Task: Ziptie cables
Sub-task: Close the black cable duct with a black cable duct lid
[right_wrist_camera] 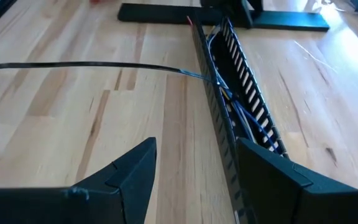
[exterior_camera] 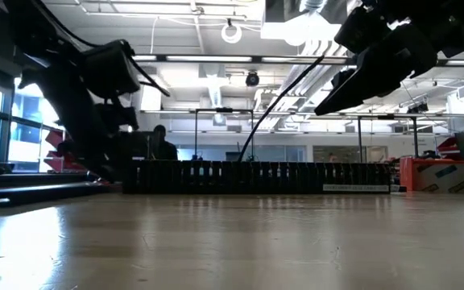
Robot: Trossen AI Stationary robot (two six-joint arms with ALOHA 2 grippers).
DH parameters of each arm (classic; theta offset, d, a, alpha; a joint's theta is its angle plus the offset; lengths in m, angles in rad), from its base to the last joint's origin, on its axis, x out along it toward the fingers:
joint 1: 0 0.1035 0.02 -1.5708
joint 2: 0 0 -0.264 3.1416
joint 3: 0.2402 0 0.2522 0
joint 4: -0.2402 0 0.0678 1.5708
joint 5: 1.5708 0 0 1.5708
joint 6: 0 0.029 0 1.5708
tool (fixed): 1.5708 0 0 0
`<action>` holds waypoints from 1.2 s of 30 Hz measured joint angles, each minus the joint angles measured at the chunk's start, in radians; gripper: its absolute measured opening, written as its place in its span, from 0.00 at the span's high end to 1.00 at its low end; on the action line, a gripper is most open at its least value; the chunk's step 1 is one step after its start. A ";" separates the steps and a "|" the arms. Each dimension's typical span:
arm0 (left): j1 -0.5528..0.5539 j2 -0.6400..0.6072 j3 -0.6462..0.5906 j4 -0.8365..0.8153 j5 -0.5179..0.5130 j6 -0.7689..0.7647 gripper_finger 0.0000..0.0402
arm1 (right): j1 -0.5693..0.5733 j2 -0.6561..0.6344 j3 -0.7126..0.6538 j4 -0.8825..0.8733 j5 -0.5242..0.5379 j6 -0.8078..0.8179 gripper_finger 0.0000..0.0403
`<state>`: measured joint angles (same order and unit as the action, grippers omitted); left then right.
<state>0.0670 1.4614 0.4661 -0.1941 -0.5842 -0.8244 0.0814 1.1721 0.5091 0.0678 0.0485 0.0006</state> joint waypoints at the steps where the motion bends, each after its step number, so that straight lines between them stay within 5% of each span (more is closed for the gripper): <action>1: 0.019 0.023 -0.004 0.012 -0.001 0.020 0.37 | 0.000 0.000 0.000 0.003 0.000 0.000 0.49; 7: 0.134 0.143 -0.007 0.290 0.029 0.288 0.39 | 0.000 0.000 0.000 0.010 0.000 0.000 0.49; 12: 0.217 0.169 0.010 0.529 0.209 0.582 0.40 | 0.000 0.000 0.000 0.010 0.000 0.000 0.49; 14: 0.236 0.164 0.037 0.541 0.291 0.669 0.40 | 0.000 0.000 0.000 0.010 0.000 0.001 0.49; 20: 0.245 0.080 0.157 0.452 0.284 0.786 0.40 | 0.000 0.000 0.000 -0.003 0.000 0.027 0.49; 27: 0.171 -0.147 0.171 0.089 0.285 0.711 0.40 | 0.000 0.000 0.000 -0.027 0.000 0.048 0.49; 36: -0.159 -0.446 0.021 -0.251 0.112 0.214 0.39 | 0.000 0.000 0.000 -0.017 0.000 0.037 0.49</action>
<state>-0.0924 1.0157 0.4874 -0.4446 -0.4724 -0.6104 0.0814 1.1725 0.5091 0.0503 0.0489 0.0373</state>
